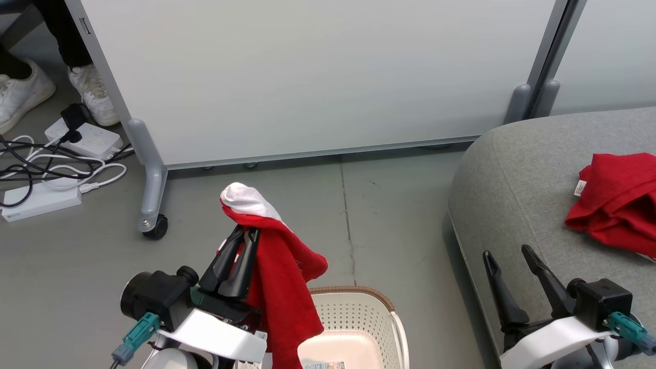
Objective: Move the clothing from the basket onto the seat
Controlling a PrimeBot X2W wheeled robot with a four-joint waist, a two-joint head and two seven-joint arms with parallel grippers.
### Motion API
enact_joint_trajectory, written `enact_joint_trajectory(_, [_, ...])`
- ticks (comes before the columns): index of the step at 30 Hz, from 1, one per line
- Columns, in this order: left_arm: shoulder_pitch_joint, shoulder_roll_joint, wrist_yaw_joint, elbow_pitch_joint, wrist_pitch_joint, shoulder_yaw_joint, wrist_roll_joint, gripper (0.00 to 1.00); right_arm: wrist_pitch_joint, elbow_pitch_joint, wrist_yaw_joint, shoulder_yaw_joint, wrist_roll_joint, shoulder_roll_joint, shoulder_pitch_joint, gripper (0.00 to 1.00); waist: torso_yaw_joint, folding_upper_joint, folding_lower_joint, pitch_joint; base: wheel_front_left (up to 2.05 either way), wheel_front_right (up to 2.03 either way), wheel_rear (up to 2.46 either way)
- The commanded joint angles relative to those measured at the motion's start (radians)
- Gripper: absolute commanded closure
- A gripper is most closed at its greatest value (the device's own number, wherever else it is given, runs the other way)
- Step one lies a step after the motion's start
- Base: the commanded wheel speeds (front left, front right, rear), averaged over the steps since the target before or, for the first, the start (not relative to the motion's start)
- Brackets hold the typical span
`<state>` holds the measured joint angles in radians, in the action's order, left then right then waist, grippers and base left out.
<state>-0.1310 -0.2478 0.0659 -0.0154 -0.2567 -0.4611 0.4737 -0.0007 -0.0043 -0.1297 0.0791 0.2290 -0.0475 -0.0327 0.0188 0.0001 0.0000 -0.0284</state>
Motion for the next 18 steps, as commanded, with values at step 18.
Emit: enact_joint_trajectory(18, [-0.019,-0.013,0.004,-0.002,0.0,-0.009,-0.001,1.0,-0.008,0.002,-0.002,0.039,0.017,-0.006,0.021,0.0,0.013,-0.0001,0.0,-0.002,0.0,0.0,0.0])
